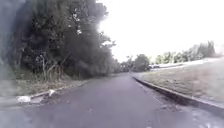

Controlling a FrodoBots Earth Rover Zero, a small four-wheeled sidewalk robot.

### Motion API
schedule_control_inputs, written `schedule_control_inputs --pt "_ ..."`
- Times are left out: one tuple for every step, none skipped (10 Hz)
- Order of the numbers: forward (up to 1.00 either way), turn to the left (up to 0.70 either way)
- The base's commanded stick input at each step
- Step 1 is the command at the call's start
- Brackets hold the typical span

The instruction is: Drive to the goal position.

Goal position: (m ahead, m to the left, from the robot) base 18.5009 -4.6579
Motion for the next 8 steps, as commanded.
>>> schedule_control_inputs --pt "1.0 0.0" --pt "1.0 0.0" --pt "1.0 0.0" --pt "1.0 0.0" --pt "1.0 0.0" --pt "1.0 0.0" --pt "1.0 0.09" --pt "1.0 0.18"
